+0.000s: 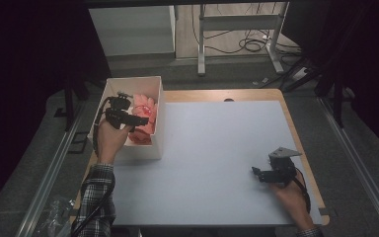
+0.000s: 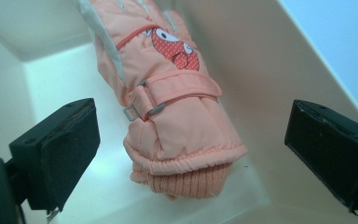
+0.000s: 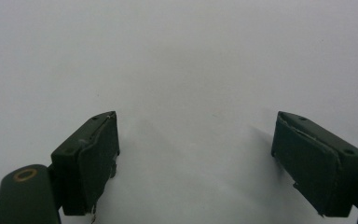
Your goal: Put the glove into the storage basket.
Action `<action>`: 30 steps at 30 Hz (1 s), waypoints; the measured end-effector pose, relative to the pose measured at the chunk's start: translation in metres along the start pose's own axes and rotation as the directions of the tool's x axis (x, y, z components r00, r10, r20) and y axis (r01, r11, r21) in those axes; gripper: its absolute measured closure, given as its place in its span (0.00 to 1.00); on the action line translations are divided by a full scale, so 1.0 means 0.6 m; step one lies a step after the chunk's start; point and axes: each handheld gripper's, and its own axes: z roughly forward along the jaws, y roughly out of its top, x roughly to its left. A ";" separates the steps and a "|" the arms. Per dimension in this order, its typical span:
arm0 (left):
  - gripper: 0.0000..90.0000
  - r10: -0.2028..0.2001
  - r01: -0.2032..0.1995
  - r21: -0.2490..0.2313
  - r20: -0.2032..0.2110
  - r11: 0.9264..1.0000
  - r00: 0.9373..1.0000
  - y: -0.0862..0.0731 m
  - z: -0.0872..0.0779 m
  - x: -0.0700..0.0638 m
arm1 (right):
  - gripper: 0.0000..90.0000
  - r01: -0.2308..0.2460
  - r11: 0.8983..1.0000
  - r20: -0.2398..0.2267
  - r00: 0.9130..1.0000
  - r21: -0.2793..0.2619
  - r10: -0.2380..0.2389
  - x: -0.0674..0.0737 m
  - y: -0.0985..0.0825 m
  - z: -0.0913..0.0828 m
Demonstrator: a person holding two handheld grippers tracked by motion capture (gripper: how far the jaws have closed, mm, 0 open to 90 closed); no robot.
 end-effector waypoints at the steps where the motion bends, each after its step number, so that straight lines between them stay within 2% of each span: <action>1: 0.04 0.004 -0.004 -0.013 0.004 1.000 1.000 -0.001 -0.005 -0.001 | 0.17 0.000 1.000 0.000 1.000 0.000 0.000 0.000 0.000 0.000; 6: 0.04 0.031 -0.029 -0.056 0.033 0.998 0.999 -0.003 -0.024 -0.008 | 0.17 0.000 1.000 0.000 1.000 0.000 0.000 0.000 0.000 0.000; 11: 0.04 0.075 -0.069 -0.102 0.060 0.992 0.995 -0.003 -0.044 -0.029 | 0.17 0.001 1.000 0.001 1.000 0.000 -0.001 0.000 0.000 0.000; 17: 0.03 0.141 -0.126 -0.147 0.097 0.981 0.985 -0.001 -0.063 -0.066 | 0.17 0.000 1.000 0.000 1.000 0.000 0.000 0.000 0.000 0.000; 22: 0.03 0.200 -0.175 -0.180 0.131 0.968 0.971 -0.003 -0.072 -0.100 | 0.17 0.001 1.000 0.000 1.000 0.000 -0.001 0.000 0.000 0.000; 30: 0.03 0.287 -0.245 -0.222 0.183 0.944 0.940 -0.009 -0.076 -0.151 | 0.17 0.001 1.000 0.001 1.000 -0.001 -0.001 0.000 0.000 0.000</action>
